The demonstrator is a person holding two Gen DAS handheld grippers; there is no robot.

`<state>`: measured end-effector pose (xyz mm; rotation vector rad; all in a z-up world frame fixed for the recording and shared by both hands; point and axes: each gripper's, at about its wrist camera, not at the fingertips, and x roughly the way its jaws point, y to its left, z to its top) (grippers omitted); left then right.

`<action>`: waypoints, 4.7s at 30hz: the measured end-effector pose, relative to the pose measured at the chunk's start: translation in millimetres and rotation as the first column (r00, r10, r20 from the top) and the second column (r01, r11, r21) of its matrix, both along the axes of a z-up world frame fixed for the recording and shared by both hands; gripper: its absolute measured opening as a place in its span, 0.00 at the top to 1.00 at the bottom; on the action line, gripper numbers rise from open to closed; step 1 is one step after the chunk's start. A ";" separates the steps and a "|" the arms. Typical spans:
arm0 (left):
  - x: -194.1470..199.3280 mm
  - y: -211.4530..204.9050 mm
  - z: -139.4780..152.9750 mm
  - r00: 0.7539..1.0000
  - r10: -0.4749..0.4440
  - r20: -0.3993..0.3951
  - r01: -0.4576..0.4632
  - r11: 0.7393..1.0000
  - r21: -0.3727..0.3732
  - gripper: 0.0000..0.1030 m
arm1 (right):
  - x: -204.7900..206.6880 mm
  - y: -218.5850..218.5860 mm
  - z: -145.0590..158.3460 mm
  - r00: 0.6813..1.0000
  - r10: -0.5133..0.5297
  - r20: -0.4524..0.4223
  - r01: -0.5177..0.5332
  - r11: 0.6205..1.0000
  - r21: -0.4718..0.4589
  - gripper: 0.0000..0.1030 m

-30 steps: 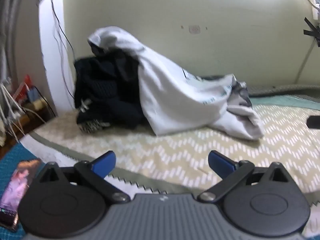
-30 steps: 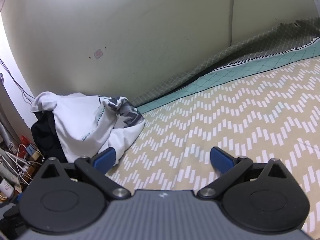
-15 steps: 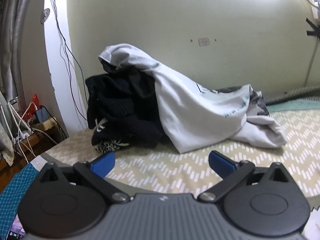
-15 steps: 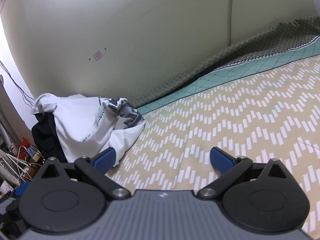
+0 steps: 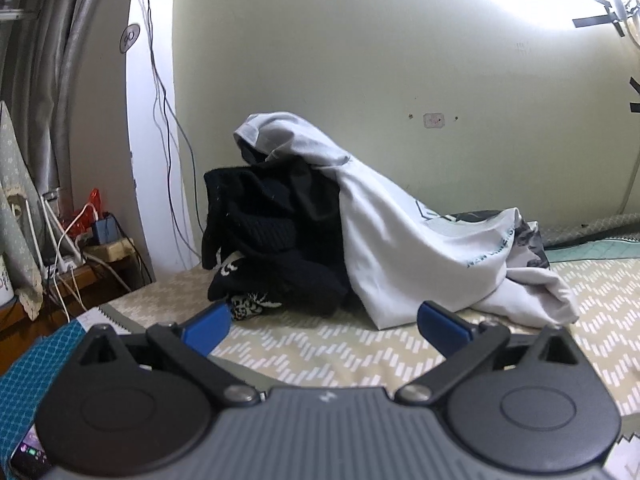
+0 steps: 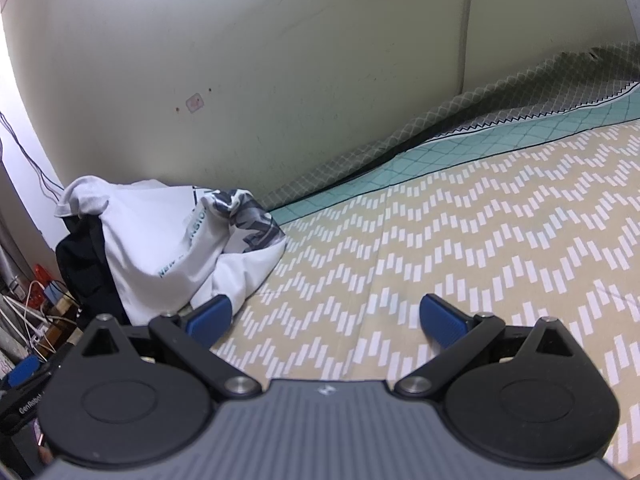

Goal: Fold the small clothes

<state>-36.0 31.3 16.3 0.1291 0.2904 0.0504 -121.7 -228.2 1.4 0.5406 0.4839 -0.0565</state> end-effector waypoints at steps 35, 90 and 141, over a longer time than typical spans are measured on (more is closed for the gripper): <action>15.9 27.3 2.4 0.992 0.011 -0.122 -0.036 0.979 -0.201 0.00 | 134.0 130.2 117.2 0.881 0.469 0.060 -0.419 0.834 -0.359 0.27; 17.6 49.4 -0.9 0.855 -0.376 -0.358 0.204 0.878 -0.434 0.88 | -65.1 -71.0 105.1 0.750 0.620 0.229 -0.633 0.774 -0.020 0.27; -29.1 67.5 1.4 0.817 -0.480 -0.321 0.287 0.820 -0.495 0.18 | 87.4 -55.8 44.8 0.919 0.319 -0.229 -0.382 0.864 -0.328 0.20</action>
